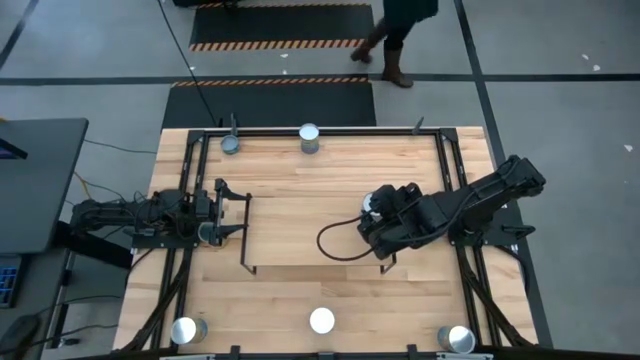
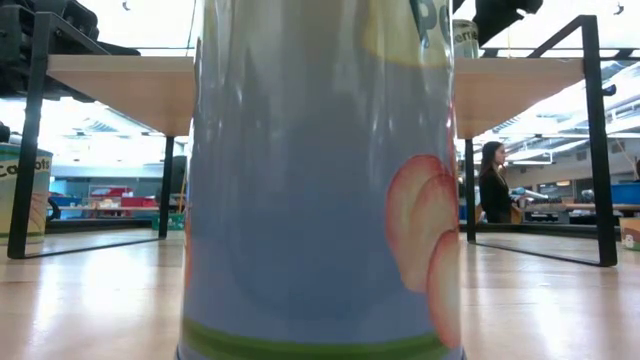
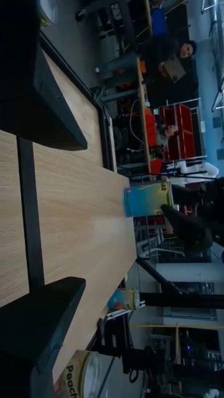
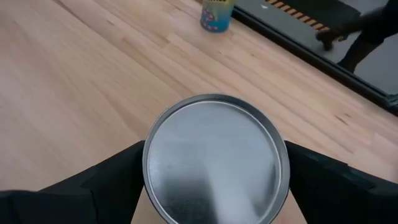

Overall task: Pick and place cans onto a shelf
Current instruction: Put the right canned cherries on the shelf, then put the canned cherries on the shelf aligned with the other canned cherries

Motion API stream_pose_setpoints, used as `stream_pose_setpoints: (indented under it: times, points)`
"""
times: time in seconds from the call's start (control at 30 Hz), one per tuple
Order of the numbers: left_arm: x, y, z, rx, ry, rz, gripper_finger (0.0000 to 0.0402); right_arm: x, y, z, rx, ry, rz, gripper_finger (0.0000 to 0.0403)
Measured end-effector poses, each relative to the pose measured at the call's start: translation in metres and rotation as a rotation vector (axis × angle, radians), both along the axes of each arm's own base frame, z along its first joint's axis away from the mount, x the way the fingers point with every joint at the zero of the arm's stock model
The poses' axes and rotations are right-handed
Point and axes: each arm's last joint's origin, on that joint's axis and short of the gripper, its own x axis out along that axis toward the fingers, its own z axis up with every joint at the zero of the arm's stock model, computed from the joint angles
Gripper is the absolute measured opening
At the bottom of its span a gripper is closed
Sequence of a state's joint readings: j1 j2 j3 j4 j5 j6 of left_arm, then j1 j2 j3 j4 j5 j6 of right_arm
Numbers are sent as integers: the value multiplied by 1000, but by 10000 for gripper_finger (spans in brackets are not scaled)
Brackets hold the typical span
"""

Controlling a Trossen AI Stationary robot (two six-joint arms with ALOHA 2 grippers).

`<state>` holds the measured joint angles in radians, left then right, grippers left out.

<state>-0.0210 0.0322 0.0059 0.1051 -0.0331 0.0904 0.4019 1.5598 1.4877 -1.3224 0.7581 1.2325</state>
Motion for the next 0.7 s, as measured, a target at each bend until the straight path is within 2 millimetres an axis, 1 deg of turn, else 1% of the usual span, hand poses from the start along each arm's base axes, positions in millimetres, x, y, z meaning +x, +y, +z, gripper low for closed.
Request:
stream_pose_setpoints:
  times: [0.1,0.23,0.3,0.4,0.47,0.53,0.63,0.7]
  points:
    - [0,0,0,0,-1,0,357,-2,-1,8,-2,-8,13,364]
    - [0,0,0,0,-1,0,357,-4,-2,26,-9,-32,44,364]
    - [0,0,0,0,-1,0,357,-5,-3,39,-14,-43,76,364]
    - [0,0,0,0,-1,0,357,-7,-2,66,-39,-53,171,364]
    - [0,0,0,0,-1,0,357,-11,3,82,-40,-41,289,364]
    - [0,0,0,0,-1,0,357,-14,13,92,-36,-25,439,364]
    - [0,0,0,0,-1,0,357,-20,36,97,4,-1,694,361]
    - [0,0,0,0,-1,0,357,-23,52,98,63,-18,803,358]
